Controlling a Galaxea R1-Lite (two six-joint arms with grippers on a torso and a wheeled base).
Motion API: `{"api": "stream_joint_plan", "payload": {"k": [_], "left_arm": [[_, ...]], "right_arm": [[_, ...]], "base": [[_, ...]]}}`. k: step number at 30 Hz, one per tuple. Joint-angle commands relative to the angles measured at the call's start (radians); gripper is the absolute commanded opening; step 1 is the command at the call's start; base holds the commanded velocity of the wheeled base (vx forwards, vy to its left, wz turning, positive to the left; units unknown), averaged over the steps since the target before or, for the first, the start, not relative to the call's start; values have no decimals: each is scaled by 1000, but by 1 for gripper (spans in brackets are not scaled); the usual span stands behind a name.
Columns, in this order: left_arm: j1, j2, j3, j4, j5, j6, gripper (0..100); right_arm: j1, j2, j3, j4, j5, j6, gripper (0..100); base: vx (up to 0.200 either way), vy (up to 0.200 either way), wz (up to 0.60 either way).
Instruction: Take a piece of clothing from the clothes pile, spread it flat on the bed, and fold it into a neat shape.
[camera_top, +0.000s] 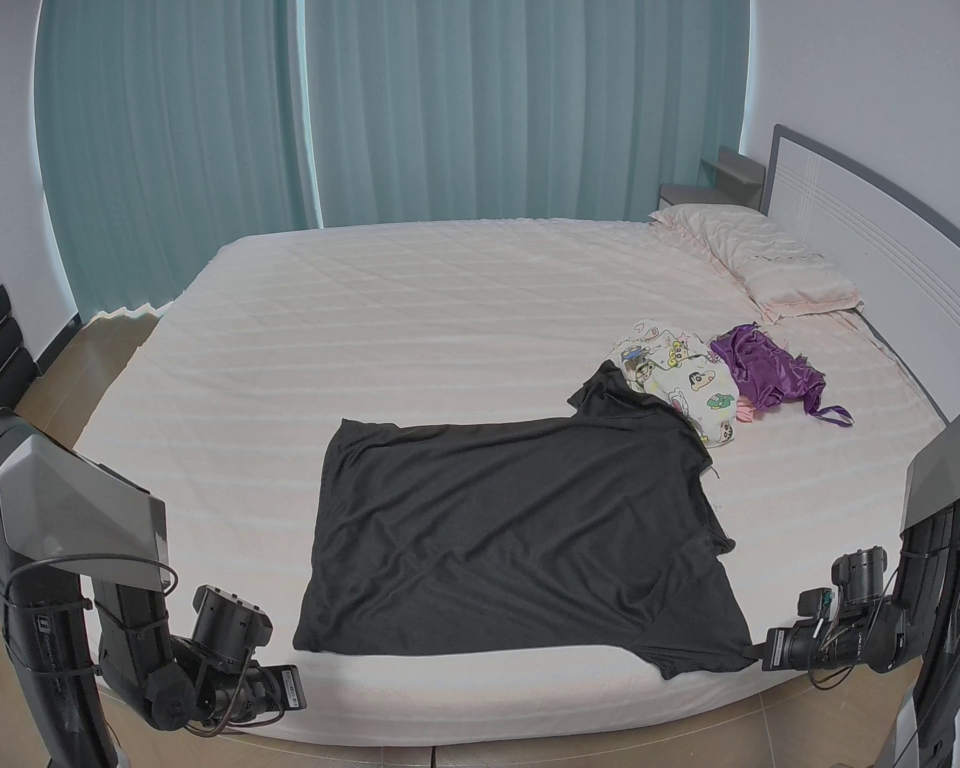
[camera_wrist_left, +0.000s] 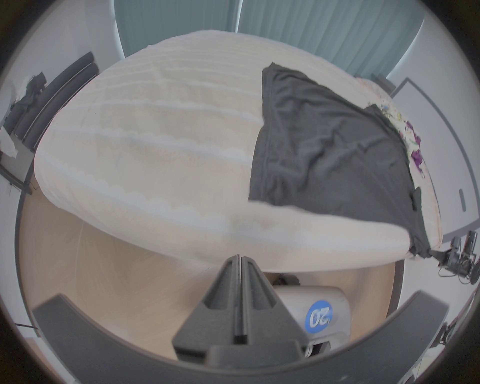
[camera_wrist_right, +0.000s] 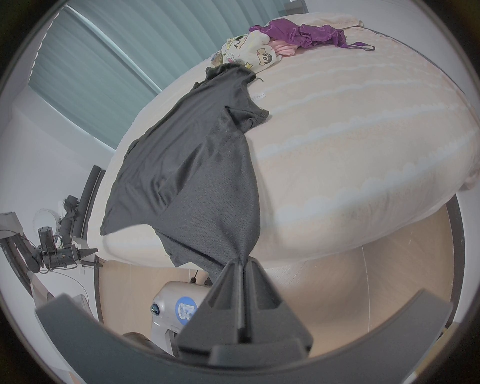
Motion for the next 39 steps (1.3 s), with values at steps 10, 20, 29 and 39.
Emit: {"api": "stream_joint_plan", "payload": {"k": [10, 20, 29, 39], "left_arm": [[-10, -9, -14, -61, -54, -13, 0], [22, 31, -76, -150, -93, -125, 100], [13, 107, -119, -209, -94, -165, 100], [-13, 141, -126, -238, -80, -154, 0]], "right_arm": [[-26, 65, 70, -35, -4, -69, 0], [-26, 92, 71, -69, -3, -65, 0], [-26, 92, 71, -70, 0, -60, 0], [-26, 92, 71, -70, 0, -60, 0]], "base": [[0, 0, 0], [0, 0, 0], [0, 0, 0], [0, 0, 0]]}}
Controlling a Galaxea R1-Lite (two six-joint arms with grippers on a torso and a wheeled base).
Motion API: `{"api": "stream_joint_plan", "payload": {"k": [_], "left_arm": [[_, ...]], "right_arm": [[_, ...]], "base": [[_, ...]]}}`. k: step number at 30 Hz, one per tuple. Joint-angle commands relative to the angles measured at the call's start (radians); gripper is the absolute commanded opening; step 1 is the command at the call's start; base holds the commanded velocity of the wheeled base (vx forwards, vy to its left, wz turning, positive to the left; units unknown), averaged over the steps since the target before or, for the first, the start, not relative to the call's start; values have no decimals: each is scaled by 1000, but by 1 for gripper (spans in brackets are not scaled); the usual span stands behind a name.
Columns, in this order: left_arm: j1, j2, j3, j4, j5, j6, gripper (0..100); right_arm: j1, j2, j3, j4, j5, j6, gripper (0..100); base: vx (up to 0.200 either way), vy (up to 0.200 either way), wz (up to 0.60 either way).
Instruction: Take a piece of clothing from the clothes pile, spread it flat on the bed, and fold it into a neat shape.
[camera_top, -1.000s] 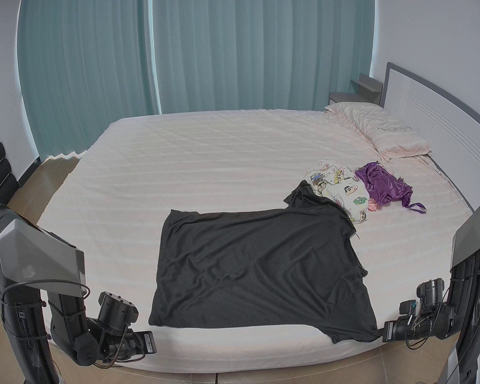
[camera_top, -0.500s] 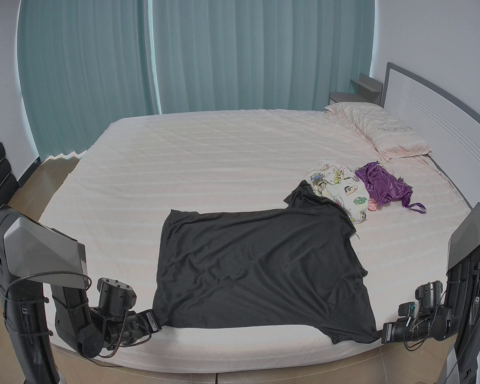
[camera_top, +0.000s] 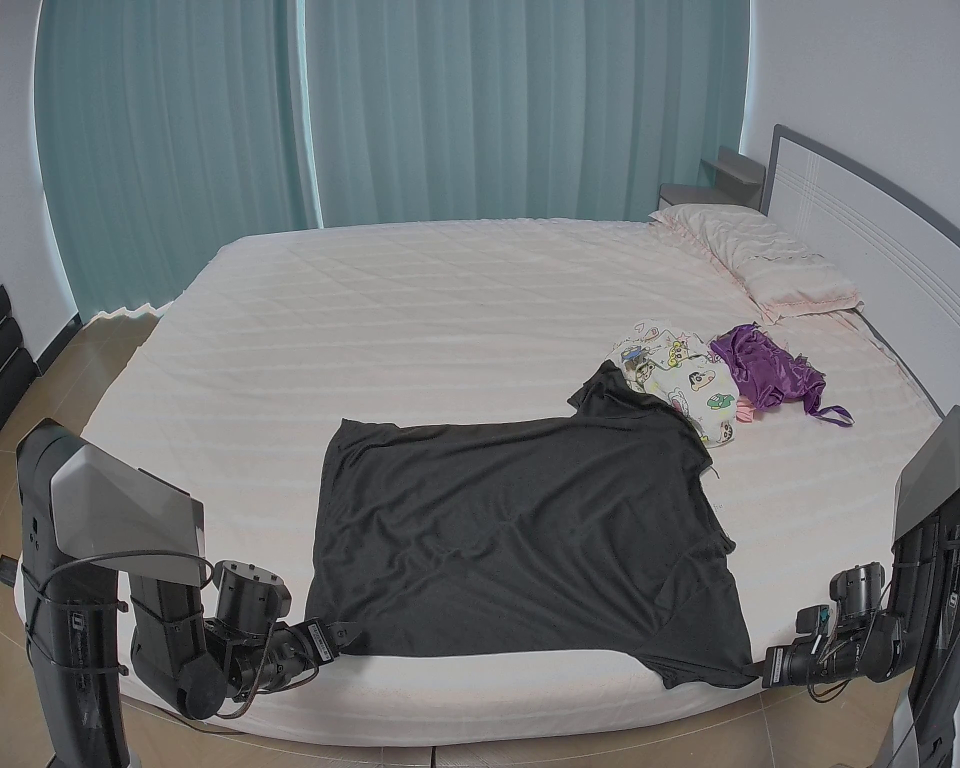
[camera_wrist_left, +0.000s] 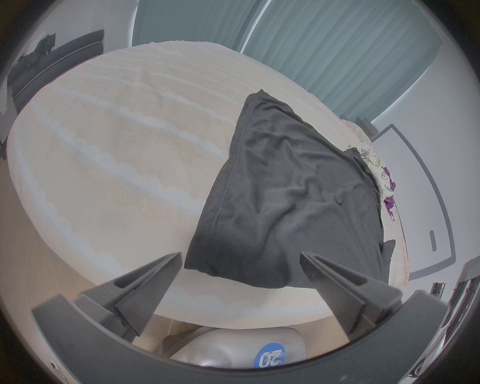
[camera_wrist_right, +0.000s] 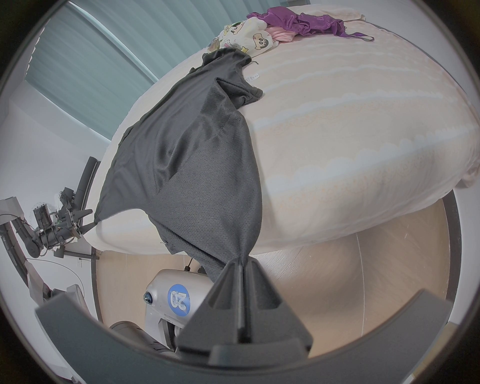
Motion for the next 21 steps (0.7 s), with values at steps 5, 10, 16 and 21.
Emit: {"api": "stream_joint_plan", "payload": {"k": [5, 10, 16, 21], "left_arm": [[-10, 20, 4, 7, 3, 23, 0], [-10, 15, 24, 17, 3, 35, 0], [-6, -45, 84, 96, 3, 106, 0], [-4, -74, 84, 183, 3, 115, 0]], "right_arm": [[0, 2, 18, 1, 1, 1, 0], [-2, -1, 18, 3, -1, 1, 0], [-11, -13, 18, 12, -4, -5, 0], [-23, -25, 18, 46, -6, -25, 0]], "base": [[0, 0, 0], [0, 0, 0], [0, 0, 0], [0, 0, 0]]}}
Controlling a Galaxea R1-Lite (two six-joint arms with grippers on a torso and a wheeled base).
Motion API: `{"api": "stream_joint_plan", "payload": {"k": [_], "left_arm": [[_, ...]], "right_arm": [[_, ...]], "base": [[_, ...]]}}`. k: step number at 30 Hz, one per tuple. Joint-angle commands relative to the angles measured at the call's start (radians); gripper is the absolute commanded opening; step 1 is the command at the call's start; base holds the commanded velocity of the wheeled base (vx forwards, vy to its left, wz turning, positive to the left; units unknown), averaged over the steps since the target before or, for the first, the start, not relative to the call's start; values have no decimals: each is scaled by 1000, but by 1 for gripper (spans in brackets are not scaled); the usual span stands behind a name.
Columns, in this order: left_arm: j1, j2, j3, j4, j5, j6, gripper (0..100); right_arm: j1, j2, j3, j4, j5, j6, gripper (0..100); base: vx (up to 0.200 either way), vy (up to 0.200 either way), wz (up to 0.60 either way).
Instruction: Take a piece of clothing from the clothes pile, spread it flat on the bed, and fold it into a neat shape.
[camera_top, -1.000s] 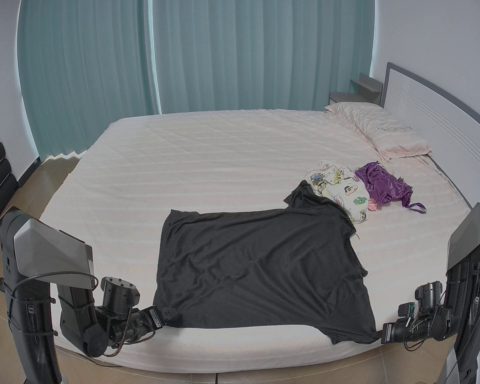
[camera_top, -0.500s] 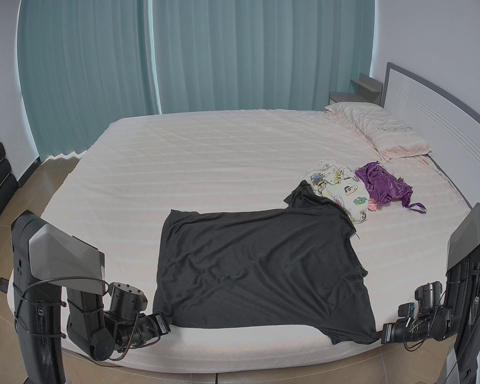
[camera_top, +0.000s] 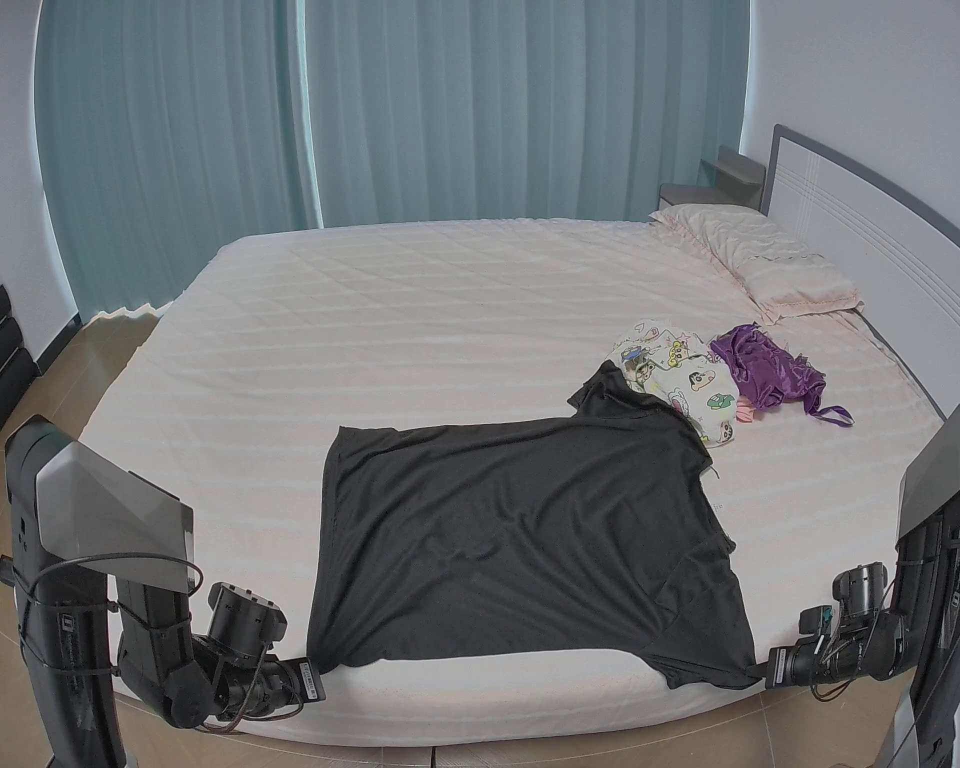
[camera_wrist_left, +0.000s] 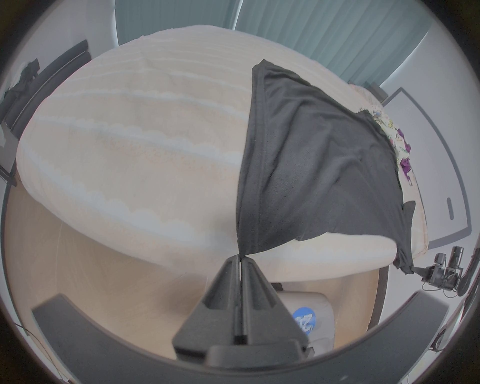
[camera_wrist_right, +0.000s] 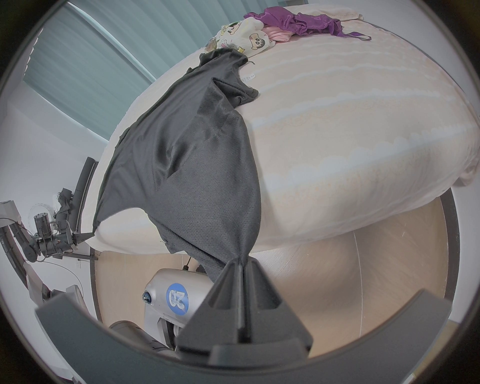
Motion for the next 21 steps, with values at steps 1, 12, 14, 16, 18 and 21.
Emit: {"api": "stream_joint_plan", "payload": {"k": [1, 12, 14, 16, 18, 21], "left_arm": [[5, -43, 6, 46, 0, 13, 0], [8, -106, 4, 193, 0, 45, 0], [2, -103, 0, 224, 0, 45, 0], [1, -102, -3, 227, 0, 45, 0], [2, -103, -5, 226, -1, 45, 0], [7, -108, -14, 222, -1, 42, 0]], "right_arm": [[-11, -16, 18, 32, 0, -22, 0], [-58, -49, 18, 144, -2, -178, 0], [-60, -55, 18, 152, -2, -192, 0], [-63, -70, 18, 156, -2, -192, 0], [-63, -72, 18, 186, -3, -201, 0], [-62, -72, 18, 203, -14, -243, 0]], "base": [[0, 0, 0], [0, 0, 0], [0, 0, 0], [0, 0, 0], [0, 0, 0], [0, 0, 0]]}}
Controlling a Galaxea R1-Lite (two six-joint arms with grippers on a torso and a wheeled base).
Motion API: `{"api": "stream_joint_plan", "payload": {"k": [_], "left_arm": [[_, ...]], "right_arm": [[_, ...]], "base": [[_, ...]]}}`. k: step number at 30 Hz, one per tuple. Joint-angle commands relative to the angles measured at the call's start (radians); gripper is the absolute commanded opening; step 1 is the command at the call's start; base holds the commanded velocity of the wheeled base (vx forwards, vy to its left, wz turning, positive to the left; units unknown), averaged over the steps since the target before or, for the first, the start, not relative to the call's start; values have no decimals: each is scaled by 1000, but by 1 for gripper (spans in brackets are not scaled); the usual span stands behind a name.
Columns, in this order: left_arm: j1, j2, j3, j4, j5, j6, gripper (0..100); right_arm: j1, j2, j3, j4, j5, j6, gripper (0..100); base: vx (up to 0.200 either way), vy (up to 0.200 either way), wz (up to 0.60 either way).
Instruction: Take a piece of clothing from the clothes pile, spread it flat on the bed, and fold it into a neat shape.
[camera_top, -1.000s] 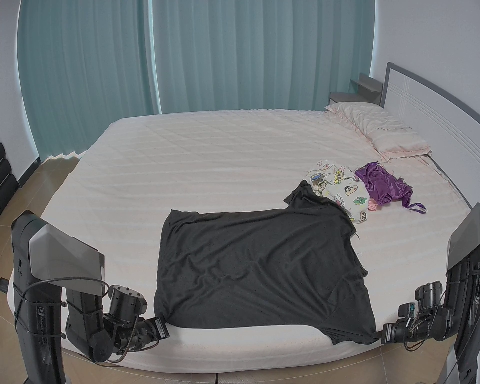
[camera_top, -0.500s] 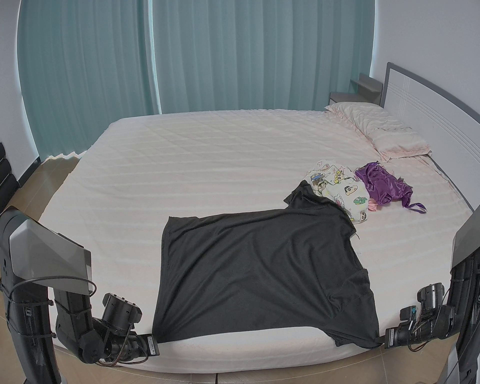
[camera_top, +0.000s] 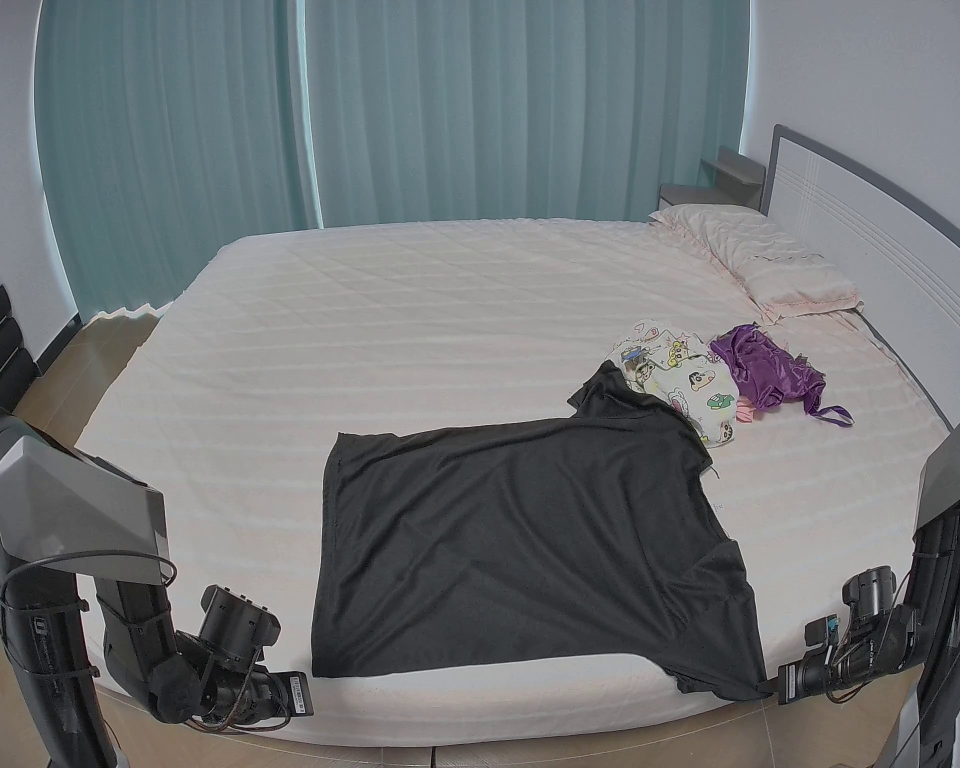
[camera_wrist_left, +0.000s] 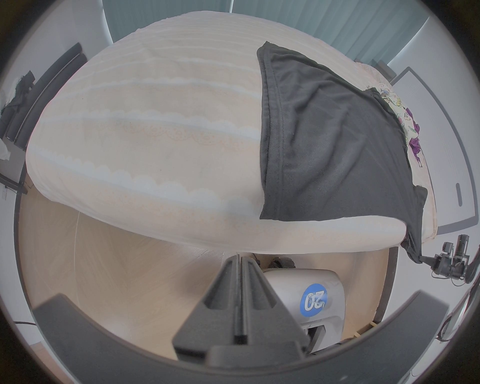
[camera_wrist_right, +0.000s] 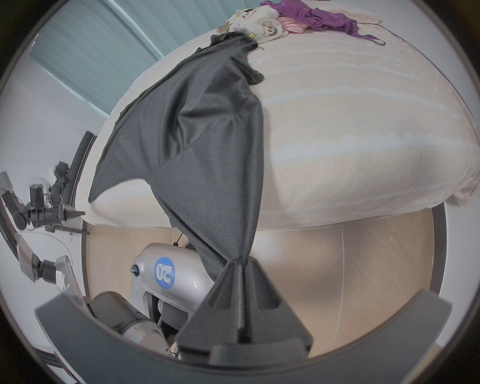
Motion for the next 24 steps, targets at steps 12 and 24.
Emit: {"api": "stream_joint_plan", "payload": {"k": [12, 24], "left_arm": [[29, -67, -35, -76, -11, -20, 100], [78, -167, -133, -86, -76, -180, 100]], "right_arm": [[-7, -60, 8, -137, 4, 34, 100], [66, -150, -278, -186, -13, 398, 100]], "base": [[0, 0, 0], [0, 0, 0]]}}
